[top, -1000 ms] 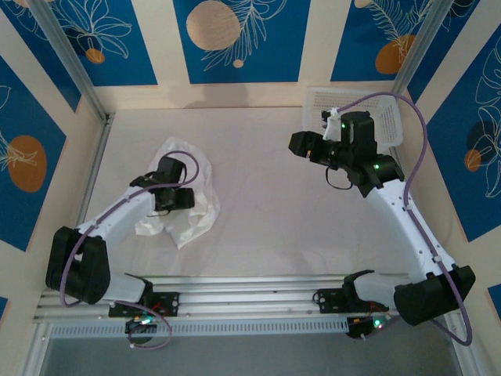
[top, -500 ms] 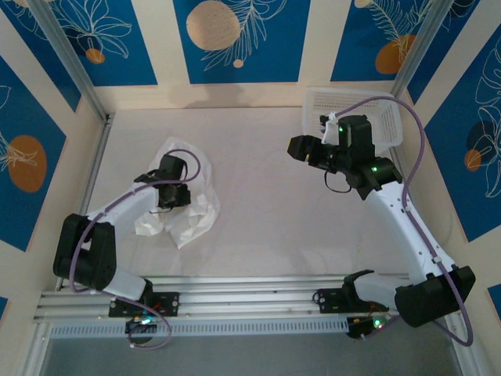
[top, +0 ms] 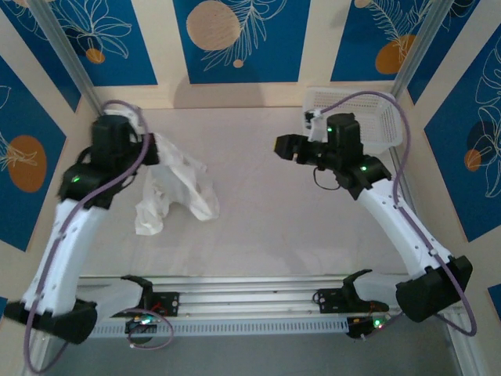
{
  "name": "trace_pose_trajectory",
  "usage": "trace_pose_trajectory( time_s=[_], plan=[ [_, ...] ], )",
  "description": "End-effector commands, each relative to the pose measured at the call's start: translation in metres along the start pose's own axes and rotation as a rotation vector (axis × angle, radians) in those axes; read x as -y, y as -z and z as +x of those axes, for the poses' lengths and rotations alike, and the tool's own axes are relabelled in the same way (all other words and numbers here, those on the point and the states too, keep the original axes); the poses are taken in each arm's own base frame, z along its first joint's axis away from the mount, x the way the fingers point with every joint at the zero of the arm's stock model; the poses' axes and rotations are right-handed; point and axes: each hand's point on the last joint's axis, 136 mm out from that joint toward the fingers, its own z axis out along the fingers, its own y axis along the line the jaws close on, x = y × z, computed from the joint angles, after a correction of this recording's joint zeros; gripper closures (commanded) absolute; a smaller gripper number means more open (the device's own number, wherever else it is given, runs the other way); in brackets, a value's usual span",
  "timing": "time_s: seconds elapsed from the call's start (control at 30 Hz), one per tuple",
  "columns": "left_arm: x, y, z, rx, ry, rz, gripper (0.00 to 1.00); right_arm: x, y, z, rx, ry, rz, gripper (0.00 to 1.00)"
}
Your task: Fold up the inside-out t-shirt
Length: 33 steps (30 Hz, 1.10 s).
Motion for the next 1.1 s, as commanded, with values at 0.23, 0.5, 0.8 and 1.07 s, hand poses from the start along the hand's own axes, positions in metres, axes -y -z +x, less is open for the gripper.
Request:
trace_pose_trajectory(
  time_s=[0.23, 0.5, 0.8, 1.07],
  plan=[
    [-0.071, 0.025, 0.039, -0.089, -0.137, -0.337, 1.0, -0.064, -0.13, 0.092, -0.299, 0.112, -0.192, 0.37],
    [-0.072, 0.02, 0.068, -0.15, -0.124, -0.314, 1.0, -0.055, -0.235, 0.168, -0.438, 0.177, -0.206, 0.24],
    [-0.073, 0.024, 0.067, -0.131, -0.105, -0.309, 1.0, -0.041, -0.277, 0.209, -0.539, 0.129, -0.182, 0.65],
    [-0.057, 0.04, 0.041, -0.064, -0.064, -0.209, 1.0, -0.072, -0.207, 0.115, -0.345, 0.095, -0.291, 1.0]
  ],
)
